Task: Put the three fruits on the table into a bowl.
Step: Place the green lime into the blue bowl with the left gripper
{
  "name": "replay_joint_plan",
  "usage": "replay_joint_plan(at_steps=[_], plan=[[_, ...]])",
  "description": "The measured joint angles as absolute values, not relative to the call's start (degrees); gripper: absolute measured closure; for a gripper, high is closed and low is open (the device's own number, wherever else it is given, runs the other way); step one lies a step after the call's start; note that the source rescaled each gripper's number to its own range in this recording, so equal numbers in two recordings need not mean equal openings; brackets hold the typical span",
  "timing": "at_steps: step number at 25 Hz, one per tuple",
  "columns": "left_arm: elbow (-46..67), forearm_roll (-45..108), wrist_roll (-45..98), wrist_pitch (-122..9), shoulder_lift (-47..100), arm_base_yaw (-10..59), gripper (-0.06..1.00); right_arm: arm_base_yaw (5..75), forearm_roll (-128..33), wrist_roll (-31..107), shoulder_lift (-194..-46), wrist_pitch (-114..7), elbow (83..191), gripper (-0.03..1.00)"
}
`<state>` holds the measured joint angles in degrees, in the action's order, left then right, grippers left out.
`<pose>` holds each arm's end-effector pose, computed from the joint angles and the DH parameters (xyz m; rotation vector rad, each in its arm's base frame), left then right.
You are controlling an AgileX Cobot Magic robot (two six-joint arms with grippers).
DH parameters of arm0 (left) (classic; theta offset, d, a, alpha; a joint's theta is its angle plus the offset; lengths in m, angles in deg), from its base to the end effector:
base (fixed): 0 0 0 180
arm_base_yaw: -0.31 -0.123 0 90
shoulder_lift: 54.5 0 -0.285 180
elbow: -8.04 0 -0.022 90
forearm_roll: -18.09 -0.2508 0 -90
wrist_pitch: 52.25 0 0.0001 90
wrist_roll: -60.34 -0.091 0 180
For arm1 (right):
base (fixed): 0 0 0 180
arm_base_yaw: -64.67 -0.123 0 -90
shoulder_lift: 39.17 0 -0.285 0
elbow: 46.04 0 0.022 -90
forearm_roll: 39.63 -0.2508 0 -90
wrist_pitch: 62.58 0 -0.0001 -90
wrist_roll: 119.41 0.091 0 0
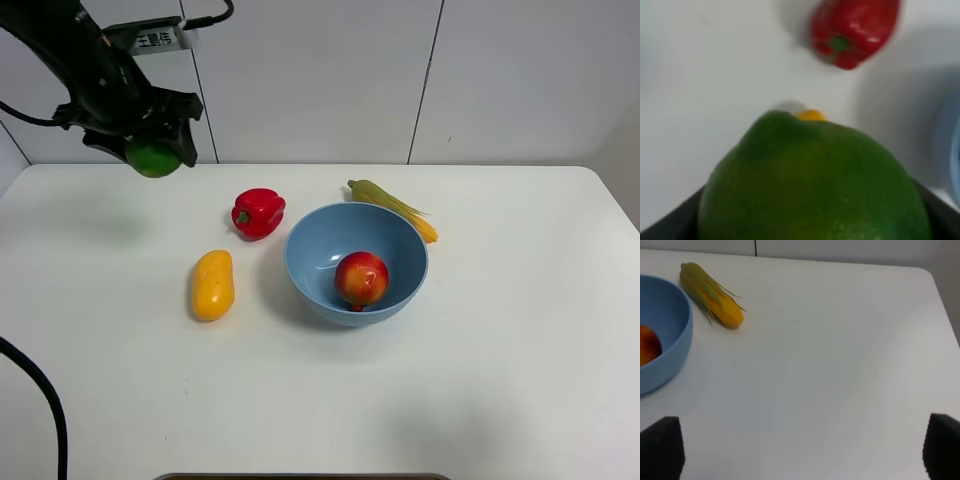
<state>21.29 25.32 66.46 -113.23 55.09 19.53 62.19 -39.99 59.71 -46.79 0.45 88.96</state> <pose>0.3577 -0.1353 0.3023 0.2619 2.7558 -0.2875 -0.0146 -0.0001 0.2911 -0.0599 2.0177 0.0252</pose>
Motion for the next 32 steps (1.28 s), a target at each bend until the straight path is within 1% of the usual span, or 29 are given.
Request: replay_joint_plan(at_steps=[6, 19, 24, 32], plan=[[21.29, 25.65, 66.31, -107.29, 55.09, 27.89, 0.83, 62.19, -39.99, 59.71, -46.79, 0.45, 88.96, 0.13], [21.29, 27.05, 66.31, -98.82, 61.85, 39.85, 0.83, 62.19, -39.99, 59.71, -46.79, 0.45, 88.96, 0.13], [21.29, 27.41, 66.31, -97.05, 66.03, 41.96, 0.83, 62.19, -39.99, 59.71, -46.79, 0.45, 88.96, 0.13], [21.29, 29.19, 66.31, -94.86, 70.04, 42.10, 0.83, 62.19, -39.99, 59.71, -46.79, 0.45, 88.96, 0.13]])
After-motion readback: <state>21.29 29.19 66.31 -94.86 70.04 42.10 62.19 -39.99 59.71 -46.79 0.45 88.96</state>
